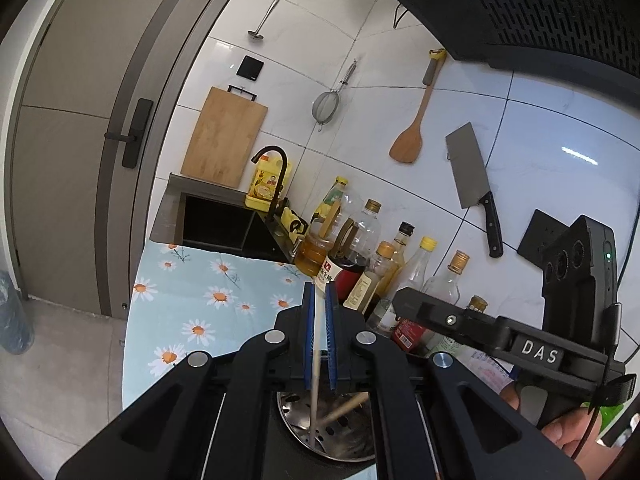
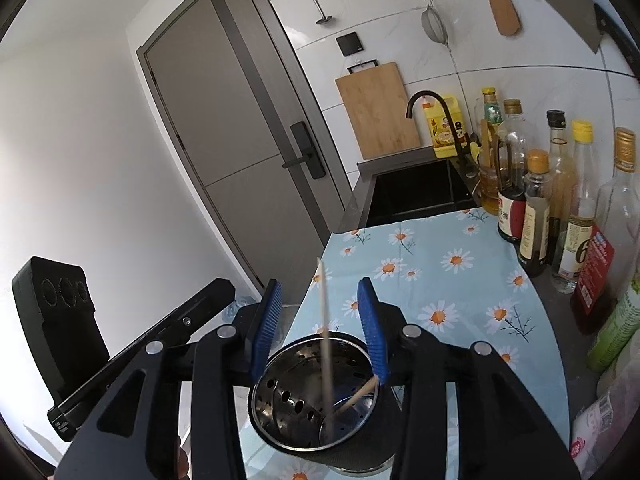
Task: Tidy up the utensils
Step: 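Open the right gripper to drop the chopstick into the holder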
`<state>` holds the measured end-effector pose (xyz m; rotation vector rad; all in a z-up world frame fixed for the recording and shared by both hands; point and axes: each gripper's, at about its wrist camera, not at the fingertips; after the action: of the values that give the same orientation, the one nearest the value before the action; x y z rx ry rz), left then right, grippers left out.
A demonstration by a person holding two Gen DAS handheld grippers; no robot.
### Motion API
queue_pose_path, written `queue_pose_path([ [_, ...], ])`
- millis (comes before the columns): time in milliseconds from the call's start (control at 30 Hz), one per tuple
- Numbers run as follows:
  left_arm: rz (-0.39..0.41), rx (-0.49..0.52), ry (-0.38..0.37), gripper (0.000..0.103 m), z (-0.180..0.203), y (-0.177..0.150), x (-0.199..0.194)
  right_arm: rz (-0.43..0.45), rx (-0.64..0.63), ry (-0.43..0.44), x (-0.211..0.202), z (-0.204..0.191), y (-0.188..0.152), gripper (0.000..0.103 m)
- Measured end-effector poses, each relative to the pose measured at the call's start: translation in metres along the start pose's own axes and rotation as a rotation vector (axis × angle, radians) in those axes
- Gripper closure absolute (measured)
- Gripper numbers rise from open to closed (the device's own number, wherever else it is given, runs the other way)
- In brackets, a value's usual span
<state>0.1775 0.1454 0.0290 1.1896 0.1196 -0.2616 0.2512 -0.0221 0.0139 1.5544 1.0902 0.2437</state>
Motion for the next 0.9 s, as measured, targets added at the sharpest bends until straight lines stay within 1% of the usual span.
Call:
queue_pose_path([
  [267, 0.009, 0.013, -0.001, 0.098, 0.012, 0.001, -0.029, 0.032, -0.011, 0.001, -0.036, -0.014, 0.0, 0.062],
  [433, 0.021, 0.027, 0.026, 0.098, 0.024, 0.006, -0.054, 0.061, -0.032, -0.001, -0.065, -0.03, 0.0, 0.062],
  [467, 0.028, 0.037, 0.028, 0.098, 0.027, 0.007, -0.06, 0.06, -0.036, -0.004, -0.071, -0.033, 0.0, 0.062],
  [500, 0.033, 0.046, 0.033, 0.098, 0.03, 0.008, -0.066, 0.06, -0.041, -0.005, -0.077, -0.036, -0.002, 0.058],
  [600, 0.027, 0.056, 0.034, 0.097, 0.037, 0.008, -0.078, 0.063, -0.051, -0.016, -0.096, -0.042, -0.004, 0.057],
  [633, 0.026, 0.064, 0.032, 0.095, 0.039, 0.007, -0.083, 0.06, -0.053, -0.021, -0.1, -0.044, -0.005, 0.056],
  [667, 0.023, 0.071, 0.04, 0.084, 0.041, 0.005, -0.087, 0.053, -0.056, -0.028, -0.105, -0.045, -0.006, 0.056],
  [700, 0.02, 0.07, 0.036, 0.075, 0.043, 0.004, -0.091, 0.042, -0.056, -0.036, -0.111, -0.046, -0.007, 0.052],
  [733, 0.018, 0.07, 0.027, 0.073, 0.044, 0.002, -0.094, 0.031, -0.051, -0.04, -0.116, -0.045, -0.008, 0.046],
  [767, 0.01, 0.074, 0.023, 0.072, 0.047, 0.0, -0.097, 0.02, -0.044, -0.042, -0.119, -0.044, -0.01, 0.043],
  [800, -0.003, 0.082, 0.024, 0.072, 0.049, -0.002, -0.1, -0.002, -0.033, -0.045, -0.124, -0.042, -0.014, 0.038],
  [833, -0.024, 0.091, 0.015, 0.072, 0.053, -0.005, -0.103, -0.011, -0.029, -0.044, -0.127, -0.041, -0.017, 0.036],
  [900, -0.061, 0.111, 0.006, 0.072, 0.059, -0.014, -0.11, -0.028, -0.035, -0.05, -0.134, -0.038, -0.028, 0.036],
])
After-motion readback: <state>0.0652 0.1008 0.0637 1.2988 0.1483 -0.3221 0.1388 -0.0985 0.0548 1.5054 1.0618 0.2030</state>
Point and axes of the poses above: each gripper's, at about its wrist camera, not at the fingertips, and x roughly the way its jaws point, z to its right, y to its top, and after that the axes turned 2 degrees about z, right-handed
